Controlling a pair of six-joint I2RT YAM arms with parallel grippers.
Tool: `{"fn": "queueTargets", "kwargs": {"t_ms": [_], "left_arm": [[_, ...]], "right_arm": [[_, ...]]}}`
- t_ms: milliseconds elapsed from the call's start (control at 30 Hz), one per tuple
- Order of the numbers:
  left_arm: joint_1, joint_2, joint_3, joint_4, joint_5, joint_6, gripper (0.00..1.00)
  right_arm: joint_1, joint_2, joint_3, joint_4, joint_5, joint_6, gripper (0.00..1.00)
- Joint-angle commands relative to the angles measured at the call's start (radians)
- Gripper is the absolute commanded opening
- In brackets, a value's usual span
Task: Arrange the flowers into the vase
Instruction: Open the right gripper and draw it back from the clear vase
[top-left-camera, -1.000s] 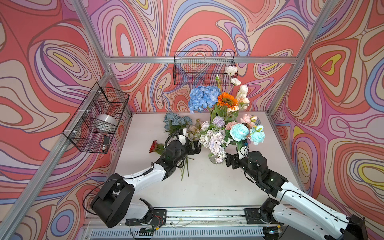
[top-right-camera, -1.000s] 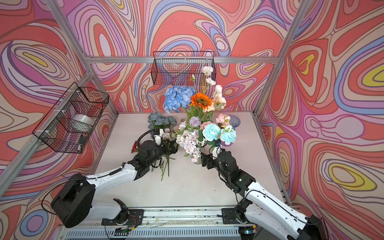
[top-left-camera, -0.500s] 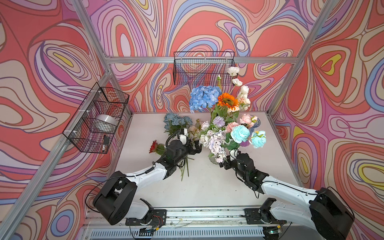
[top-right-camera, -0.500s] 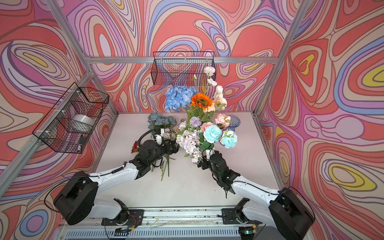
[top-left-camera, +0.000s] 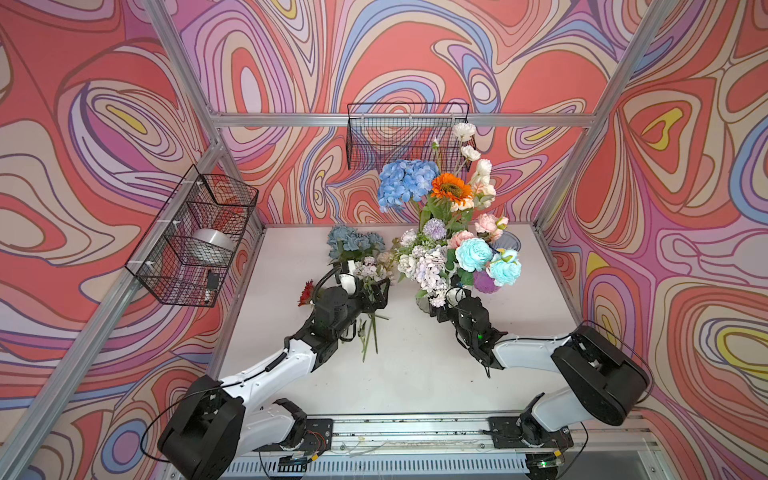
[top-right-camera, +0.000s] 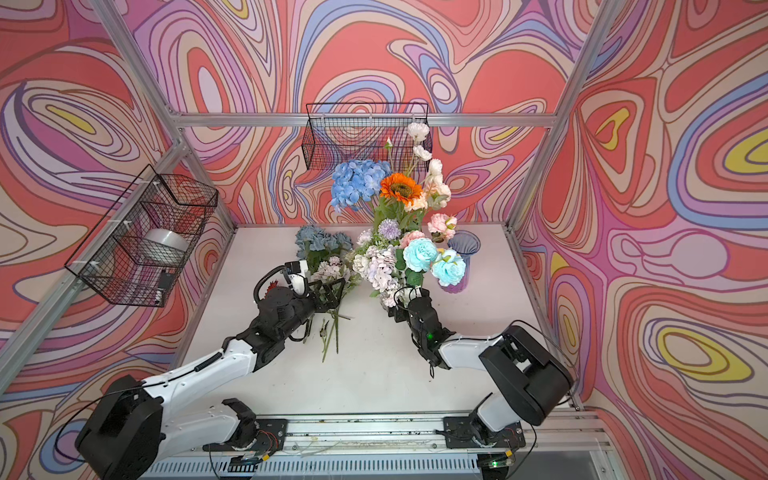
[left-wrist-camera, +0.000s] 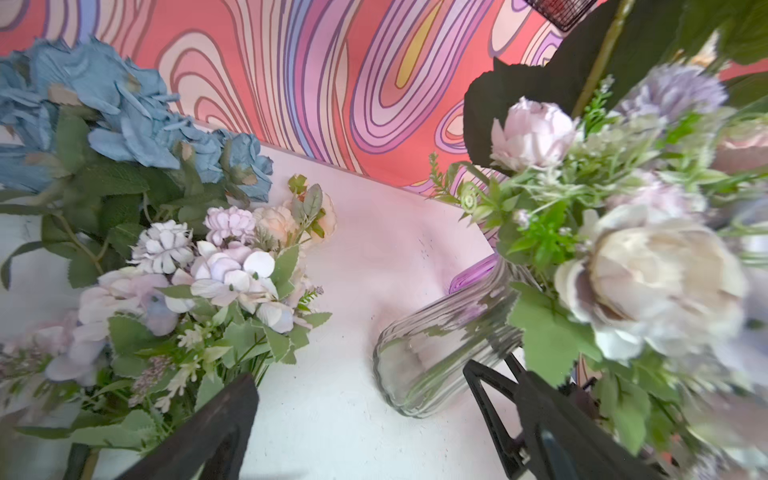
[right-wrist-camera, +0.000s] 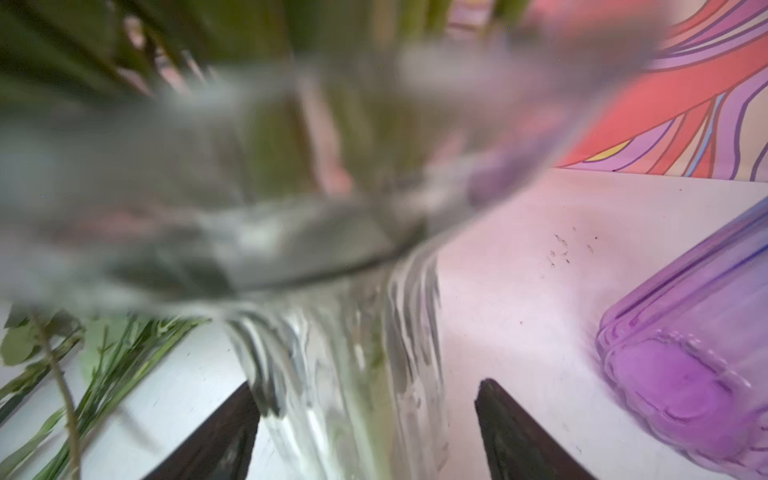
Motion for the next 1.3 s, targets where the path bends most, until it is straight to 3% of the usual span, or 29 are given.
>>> {"fn": "queueTargets", "kwargs": {"t_ms": [0,233,433,633,800,1033,1267], "left_arm": [[0.009,-0.051,-0.018,-0.065,-0.066,0.036,1.00],[0.051,-0.162,-0.092,-0.185,-0.143,0.020,1.00],[0.153,-0.262,-0.126,-0.322,-0.175,-0.044,1.00],[0.260,-0.252,-0.154,-0.309,-0.142,-0.140,1.00],[0.284,-0.184,-0.139,-0.214,-0.145,-0.155,1.00],[0.283,-0.020,-0.069,-0.047,-0.024,-0.142,1.00],[0.283,0.068,-0.053,0.056,0.082,-0.160,1.00]], "right_arm": [[-0.044,0.070,0.068,0.020,-0.007,0.003,0.83],[-0.103,0.208,0.262,-0.083,-0.045,0.010,0.82],[-0.124,0.264,0.319,-0.125,-0.083,0.011,0.85],[-0.123,0.124,0.295,-0.323,-0.127,0.074,0.93],[-0.124,-0.050,0.245,-0.579,-0.127,0.128,0.98],[-0.163,-0.224,0.294,-1.024,0.021,0.167,0.98],[-0.282,-0.265,0.377,-1.156,0.102,0.143,0.98]]}}
